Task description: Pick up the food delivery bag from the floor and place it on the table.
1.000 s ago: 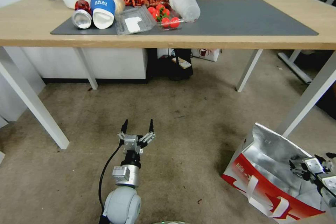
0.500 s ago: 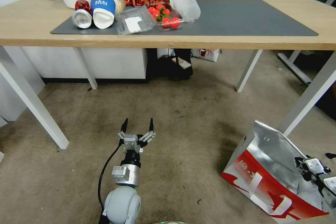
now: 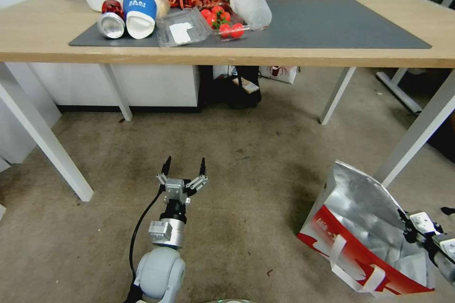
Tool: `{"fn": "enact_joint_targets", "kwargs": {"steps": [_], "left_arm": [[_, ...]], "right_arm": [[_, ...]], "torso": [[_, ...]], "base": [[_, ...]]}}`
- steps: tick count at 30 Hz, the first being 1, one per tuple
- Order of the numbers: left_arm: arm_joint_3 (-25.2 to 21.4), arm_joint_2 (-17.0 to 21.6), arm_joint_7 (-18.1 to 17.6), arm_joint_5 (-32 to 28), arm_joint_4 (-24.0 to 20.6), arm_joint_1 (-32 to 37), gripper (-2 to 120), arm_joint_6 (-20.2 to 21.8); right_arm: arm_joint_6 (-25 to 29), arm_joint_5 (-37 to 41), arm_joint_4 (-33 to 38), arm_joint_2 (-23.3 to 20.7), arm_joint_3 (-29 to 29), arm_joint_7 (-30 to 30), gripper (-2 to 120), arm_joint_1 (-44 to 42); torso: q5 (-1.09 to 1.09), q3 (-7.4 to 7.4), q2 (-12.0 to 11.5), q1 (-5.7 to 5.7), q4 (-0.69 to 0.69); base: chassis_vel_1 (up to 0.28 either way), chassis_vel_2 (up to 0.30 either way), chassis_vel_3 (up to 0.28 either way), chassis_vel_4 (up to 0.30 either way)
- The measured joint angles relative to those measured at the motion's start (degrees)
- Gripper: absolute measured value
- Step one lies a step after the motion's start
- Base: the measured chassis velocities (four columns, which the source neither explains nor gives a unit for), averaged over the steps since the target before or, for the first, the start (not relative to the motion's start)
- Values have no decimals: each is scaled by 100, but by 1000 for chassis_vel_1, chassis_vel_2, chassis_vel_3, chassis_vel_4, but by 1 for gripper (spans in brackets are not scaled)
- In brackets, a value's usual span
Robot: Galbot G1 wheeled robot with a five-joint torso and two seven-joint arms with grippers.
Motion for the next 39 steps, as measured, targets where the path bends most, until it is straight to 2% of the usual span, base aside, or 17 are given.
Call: {"fn": "enact_joint_targets", "kwargs": {"steps": [5, 7, 9, 11, 12, 16, 18, 19, 22, 23, 26, 27, 30, 31, 35, 36, 39], "left_arm": [[-34, 67, 10, -46, 5, -11, 100, -3], [-49, 125, 79, -160, -3, -11, 100, -5], [-52, 148, 102, -242, -16, -11, 100, -1], [-68, 198, 144, -422, -57, -18, 100, 51], [-68, 198, 144, -422, -57, -18, 100, 51], [-110, 260, 162, -513, -76, -62, 100, 103], [-131, 324, 163, -566, -113, -83, 100, 177], [-131, 324, 163, -566, -113, -83, 100, 177], [-170, 416, 164, -675, -145, -88, 100, 260], [-170, 416, 164, -675, -145, -88, 100, 260], [-196, 491, 164, -754, -147, -91, 100, 265], [-196, 491, 164, -754, -147, -91, 100, 265], [-222, 578, 162, -879, -217, -87, 100, 363], [-222, 578, 162, -879, -217, -87, 100, 363], [-268, 773, 151, -1118, -251, -136, 100, 506], [-268, 773, 151, -1118, -251, -136, 100, 506], [-310, 910, 137, -1285, -255, -168, 100, 544]], "right_arm": [[-61, 386, 492, 1, -39, -67, 0, -191], [-254, 811, 1000, -26, -57, -176, 0, -349], [-335, 970, 1166, -49, -63, -223, 0, -410], [-570, 1395, 1551, -129, -78, -309, 0, -545], [-570, 1395, 1551, -129, -78, -309, 0, -545], [-1001, 2072, 1921, -267, -77, -372, 0, -659], [-1335, 2646, 2191, -434, -35, -381, 0, -718], [-1335, 2646, 2191, -434, -35, -381, 0, -718], [-1833, 3596, 2658, -793, 38, -374, 0, -817], [-1833, 3596, 2658, -793, 38, -374, 0, -817], [-2202, 4418, 2992, -1123, 93, -301, 0, -842], [-2202, 4418, 2992, -1123, 93, -301, 0, -842], [-2595, 5365, 3239, -1469, 252, -234, 0, -803], [-2595, 5365, 3239, -1469, 252, -234, 0, -803], [-3166, 6661, 3451, -1968, 726, -63, 0, -786], [-3166, 6661, 3451, -1968, 726, -63, 0, -786], [-3233, 7284, 3428, -2323, 1154, -85, 0, -816]], "torso": [[0, 0, 0, 0, 1], [-1, 0, 1, 0, 1], [-1, 0, 1, 0, 1], [-1, 0, 1, 0, 1], [-1, 0, 1, 0, 1], [1, 0, 1, 0, 0], [0, 0, 1, 0, 0], [0, 0, 1, 0, 0], [1, 0, 1, 0, 1], [1, 0, 1, 0, 1], [1, 0, 1, 0, 0], [1, 0, 1, 0, 0], [2, 0, 1, 0, 1], [2, 0, 1, 0, 1], [2, 0, 1, 0, 0], [2, 0, 1, 0, 0], [1, 0, 1, 0, 0]], "base": [[0, 0, 0, 0], [0, 0, 0, 0], [0, 0, 0, 0], [0, 0, 0, 0], [0, 0, 0, 0], [0, 0, 0, 0], [0, 0, 0, 0], [0, 0, 0, 0], [0, 0, 0, 0], [0, 0, 0, 0], [0, 0, 0, 0], [0, 0, 0, 0], [0, 0, 0, 0], [0, 0, 0, 0], [0, 0, 0, 0], [0, 0, 0, 0], [0, 0, 0, 0]]}}
